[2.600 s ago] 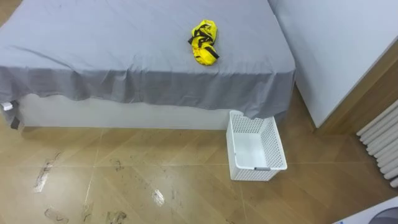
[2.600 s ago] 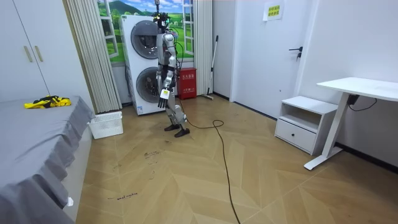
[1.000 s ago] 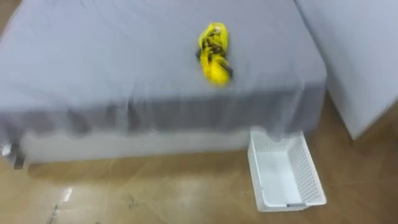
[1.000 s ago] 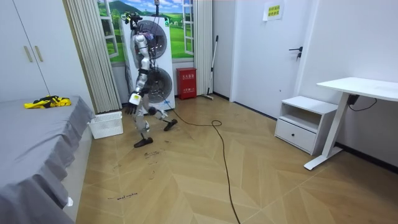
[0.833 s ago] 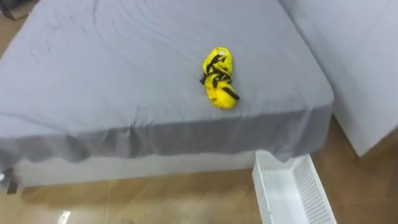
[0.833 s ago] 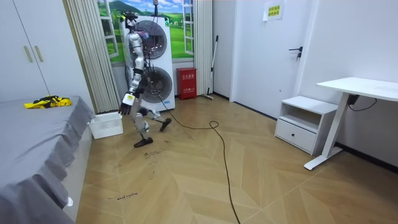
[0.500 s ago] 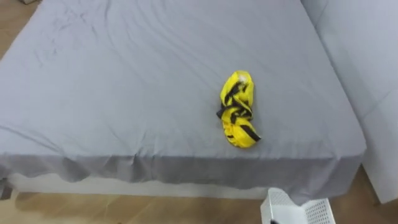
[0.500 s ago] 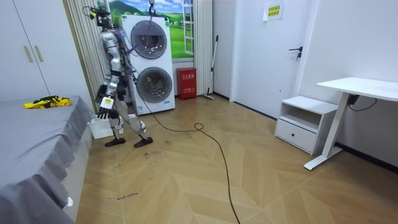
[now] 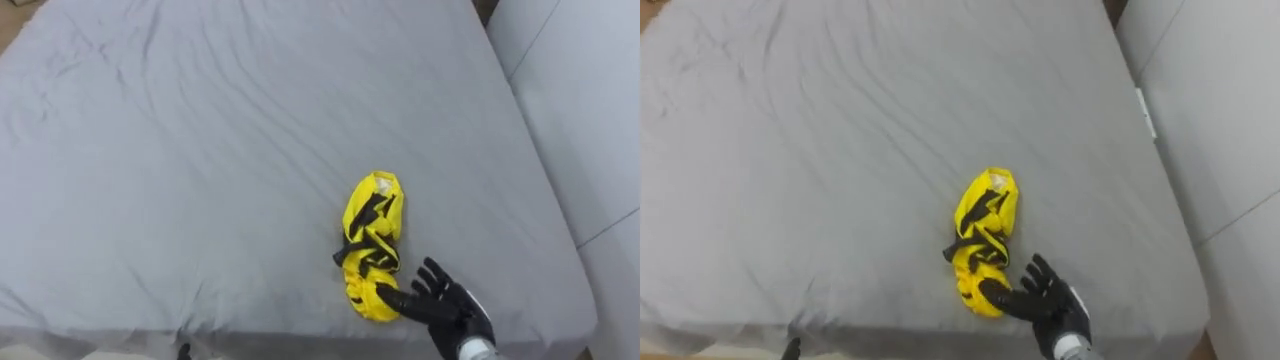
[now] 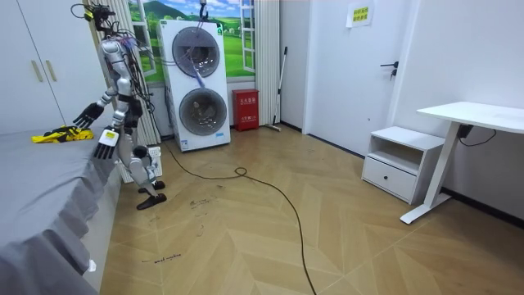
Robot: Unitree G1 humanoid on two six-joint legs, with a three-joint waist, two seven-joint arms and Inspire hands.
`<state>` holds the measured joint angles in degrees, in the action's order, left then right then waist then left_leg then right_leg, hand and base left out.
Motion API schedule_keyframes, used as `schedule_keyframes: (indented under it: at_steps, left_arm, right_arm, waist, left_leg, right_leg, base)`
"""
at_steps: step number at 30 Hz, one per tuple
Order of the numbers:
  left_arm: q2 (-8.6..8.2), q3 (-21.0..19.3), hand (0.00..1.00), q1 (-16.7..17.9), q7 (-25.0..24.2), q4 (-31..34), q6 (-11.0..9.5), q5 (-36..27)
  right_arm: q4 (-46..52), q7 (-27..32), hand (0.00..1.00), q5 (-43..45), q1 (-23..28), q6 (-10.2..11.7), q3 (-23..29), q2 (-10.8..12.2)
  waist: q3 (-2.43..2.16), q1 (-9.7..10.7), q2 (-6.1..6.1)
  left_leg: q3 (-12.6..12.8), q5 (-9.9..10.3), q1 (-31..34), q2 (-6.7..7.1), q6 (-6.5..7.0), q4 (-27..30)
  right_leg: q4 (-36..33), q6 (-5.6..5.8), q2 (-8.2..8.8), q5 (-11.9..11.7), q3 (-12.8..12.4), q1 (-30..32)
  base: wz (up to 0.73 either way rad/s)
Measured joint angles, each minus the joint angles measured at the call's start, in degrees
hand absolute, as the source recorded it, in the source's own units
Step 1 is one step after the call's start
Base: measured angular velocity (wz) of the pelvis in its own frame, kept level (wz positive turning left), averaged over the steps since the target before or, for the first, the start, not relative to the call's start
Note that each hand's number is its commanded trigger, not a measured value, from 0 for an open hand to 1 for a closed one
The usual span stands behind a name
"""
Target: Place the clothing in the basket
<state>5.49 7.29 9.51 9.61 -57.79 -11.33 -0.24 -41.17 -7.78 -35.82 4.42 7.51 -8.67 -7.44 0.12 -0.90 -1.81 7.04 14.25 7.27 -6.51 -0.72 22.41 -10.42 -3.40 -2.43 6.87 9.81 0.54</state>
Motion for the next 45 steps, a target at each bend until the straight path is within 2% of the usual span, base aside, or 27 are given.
schedule_keyframes:
  at_steps: [3, 7, 8, 10, 13, 15, 17, 20, 26, 30, 34, 35, 36, 42, 45]
  left_arm:
    - [0.43, -0.31, 0.00, 0.03, -0.02, -0.14, -0.09, 0.90]
    - [1.26, -0.37, 0.00, -0.04, -0.05, -0.14, -0.10, 0.91]
    - [1.61, -0.41, 0.00, -0.26, -0.04, -0.15, -0.09, 1.27]
    - [2.07, -0.61, 0.00, -0.35, -0.02, -0.16, -0.08, 2.55]
    - [2.51, -1.58, 0.00, -0.72, -0.08, -0.91, -0.06, 3.24]
    - [3.25, -1.66, 0.00, -1.56, -0.16, -2.10, 0.31, 3.24]
    - [3.40, -1.62, 0.00, -2.24, -0.16, -2.10, 0.65, 3.51]
    - [3.52, -1.60, 0.00, -3.15, -0.17, -2.62, 1.41, 4.27]
    - [4.26, -1.53, 0.00, -4.75, -0.03, -4.55, 1.92, 4.26]
    - [4.54, -1.68, 0.00, -5.48, -0.03, -5.32, 2.22, 4.82]
    - [4.87, -2.10, 0.00, -5.82, -0.03, -5.33, 2.25, 4.79]
    - [5.07, -2.07, 0.00, -6.04, -0.03, -5.39, 2.28, 4.65]
    - [5.34, -2.03, 0.00, -6.41, -0.03, -5.54, 2.30, 4.47]
    - [6.76, -1.99, 0.00, -6.61, -0.04, -6.59, 2.72, 4.67]
    - [6.81, -2.00, 0.00, -6.60, -0.04, -6.51, 3.51, 4.74]
  right_arm:
    - [1.48, 0.02, 0.00, 0.09, 0.00, 0.07, 0.01, -0.19]
    - [4.69, 0.15, 0.00, -0.17, 0.41, 0.19, -0.87, -0.26]
    - [6.21, 0.14, 0.00, -0.13, 0.36, 0.19, -1.25, -0.26]
    - [7.48, 0.11, 0.00, 0.30, 0.14, 0.20, -1.43, -0.27]
    - [8.19, 0.05, 0.00, 0.55, -0.35, 0.19, -1.99, -0.32]
    - [8.20, -0.18, 0.00, 0.27, -0.95, 0.16, -3.70, -0.33]
    - [8.23, -0.72, 0.00, 0.35, -1.04, 0.12, -4.15, -0.32]
    - [7.73, -0.66, 0.00, 0.41, -1.66, 0.08, -4.44, -0.35]
    - [0.30, 1.60, 0.00, 0.90, -6.59, 0.05, -6.43, -0.44]
    - [-7.52, 4.14, 0.00, 2.08, -11.31, 0.09, -5.77, -0.61]
    - [-11.69, 6.12, 0.00, 1.49, -14.40, 0.06, -4.98, -1.31]
    - [-13.84, 6.44, 0.00, 0.47, -16.10, 0.03, -4.56, -1.42]
    - [-16.00, 6.81, 0.00, -0.68, -17.68, -0.04, -3.82, -1.52]
    - [-18.70, 8.49, 0.00, -2.42, -21.03, -0.14, -3.42, -3.10]
    - [-18.59, 8.38, 0.00, -2.48, -21.71, -0.16, -3.43, -4.13]
  waist:
    - [-0.43, -0.08, -0.58]
    - [-0.17, -0.29, -0.81]
    - [0.05, -0.31, -1.17]
    - [0.22, -0.80, -1.65]
    - [0.24, -1.20, -2.49]
    - [0.46, -1.16, -3.10]
    - [0.29, -1.18, -3.37]
    - [0.37, -1.15, -3.26]
    - [0.48, -1.30, -3.45]
    - [0.70, -1.74, -4.05]
    - [0.76, -3.08, -4.55]
    - [0.85, -3.67, -4.74]
    - [1.24, -4.16, -4.85]
    - [1.28, -4.45, -4.90]
    - [1.26, -4.80, -4.96]
  left_leg:
    - [0.70, -0.92, -2.37, 2.43, 0.60, -4.15]
    - [0.81, -2.27, -3.30, 3.77, 1.09, -7.01]
    - [0.83, -2.48, -2.86, 3.99, 1.16, -7.17]
    - [0.93, -2.52, -2.43, 4.15, 1.20, -7.13]
    - [0.88, -2.63, -1.81, 4.37, 1.38, -7.02]
    - [0.83, -2.65, -1.50, 4.43, 1.41, -7.03]
    - [0.70, -2.65, -0.75, 4.50, 1.42, -7.01]
    - [0.40, -2.75, 0.28, 4.61, 1.58, -7.02]
    - [0.37, -2.80, 1.10, 4.79, 1.65, -7.78]
    - [-1.45, -2.92, 2.36, 5.13, 1.80, -7.06]
    - [-2.62, -2.93, 3.56, 5.31, 1.86, -6.66]
    - [-2.66, -3.01, 4.11, 5.34, 1.97, -6.62]
    - [-2.65, -3.09, 4.31, 5.42, 2.06, -6.62]
    - [-3.01, -3.37, 5.33, 5.72, 2.22, -6.82]
    - [-2.98, -3.39, 5.49, 5.78, 2.27, -6.84]
  right_leg:
    - [0.12, 0.96, 1.43, 0.58, -0.58, -0.73]
    - [-0.10, 1.45, 2.47, 0.75, -0.64, 0.32]
    - [-0.08, 1.68, 2.63, 0.90, -0.64, 0.69]
    - [0.33, 1.83, 2.69, 1.01, -0.93, 0.83]
    - [0.65, 1.94, 2.83, 1.03, -0.92, 1.50]
    - [0.65, 1.96, 2.92, 1.02, -0.68, 1.78]
    - [0.49, 1.99, 3.05, 1.00, -0.27, 2.16]
    - [-0.40, 2.03, 3.20, 0.98, 0.04, 3.38]
    - [-0.27, 2.06, 3.39, 1.00, 1.27, 4.35]
    - [-0.20, 2.08, 3.65, 1.01, 2.94, 4.64]
    - [-0.21, 2.08, 4.01, 1.01, 4.96, 5.18]
    - [-0.20, 2.09, 4.09, 1.01, 5.20, 5.61]
    - [-0.17, 2.10, 4.09, 1.01, 5.29, 5.69]
    - [-0.18, 2.18, 4.33, 0.97, 5.97, 6.62]
    - [-0.26, 2.18, 4.41, 0.97, 5.92, 6.89]
  base:
    - [-0.11]
    - [0.00]
    - [0.00]
    - [0.00]
    - [0.00]
    - [0.00]
    - [0.05]
    - [0.05]
    - [0.03]
    - [0.17]
    - [0.18]
    - [0.07]
    - [0.06]
    - [0.05]
    - [0.00]
